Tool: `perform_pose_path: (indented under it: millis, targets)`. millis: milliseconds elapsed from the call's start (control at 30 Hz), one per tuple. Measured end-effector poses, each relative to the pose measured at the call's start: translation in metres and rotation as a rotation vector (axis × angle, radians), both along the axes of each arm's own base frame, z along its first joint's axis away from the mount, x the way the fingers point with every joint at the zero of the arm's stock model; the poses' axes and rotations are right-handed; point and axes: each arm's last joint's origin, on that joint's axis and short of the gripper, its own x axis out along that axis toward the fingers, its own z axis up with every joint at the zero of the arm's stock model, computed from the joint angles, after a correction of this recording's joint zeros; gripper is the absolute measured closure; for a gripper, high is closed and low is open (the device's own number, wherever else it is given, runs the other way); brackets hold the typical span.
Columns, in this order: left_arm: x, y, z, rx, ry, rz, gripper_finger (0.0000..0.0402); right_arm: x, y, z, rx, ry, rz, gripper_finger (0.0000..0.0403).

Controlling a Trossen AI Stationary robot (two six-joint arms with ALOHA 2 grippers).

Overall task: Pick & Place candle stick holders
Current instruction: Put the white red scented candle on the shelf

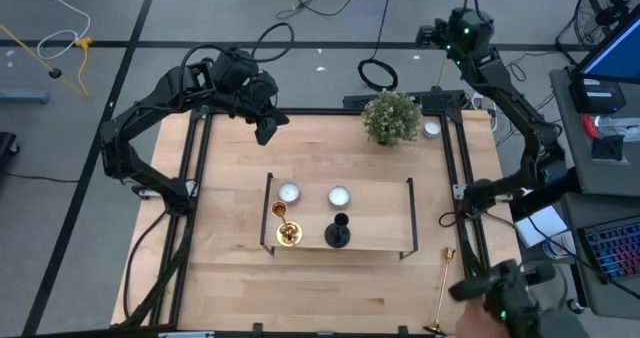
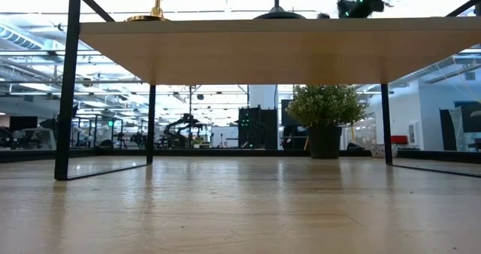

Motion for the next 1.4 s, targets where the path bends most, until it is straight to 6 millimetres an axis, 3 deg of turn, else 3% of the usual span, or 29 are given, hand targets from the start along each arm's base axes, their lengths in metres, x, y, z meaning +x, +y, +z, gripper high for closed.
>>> perform_pose_path:
  millis: [167, 300, 600, 800, 933, 1200, 1400]
  targets:
    - [0.000, 0.000, 0.000, 0.011, 0.003, 0.010, 0.0385, -0.028, -0.025, -0.034, 0.221, -0.013, -0.133, 0.0403]
    - [0.000, 0.001, 0.000, 0.016, 0.006, 0.020, 0.0398, -0.039, -0.039, -0.057, 0.419, 0.018, -0.193, 0.0403]
    - [0.000, 0.001, 0.000, 0.005, 0.005, 0.029, 0.0376, -0.031, -0.052, -0.068, 0.704, 0.182, -0.152, 0.0403]
    - [0.000, 0.001, 0.000, 0.019, 0.007, 0.017, 0.0397, -0.029, -0.057, -0.102, 0.970, 0.240, -0.154, 0.0403]
    - [0.000, 0.000, 0.000, 0.019, 0.007, 0.015, 0.0389, -0.026, -0.056, -0.125, 1.152, 0.271, -0.132, 0.0399]
    - [0.002, -0.007, -0.001, 0.041, 0.026, -0.036, 0.0372, -0.019, -0.048, -0.125, 1.198, 0.282, -0.138, 0.0357]
    - [0.003, -0.013, -0.002, 0.063, 0.036, -0.079, 0.0371, -0.020, -0.043, -0.126, 1.248, 0.256, -0.219, 0.0303]
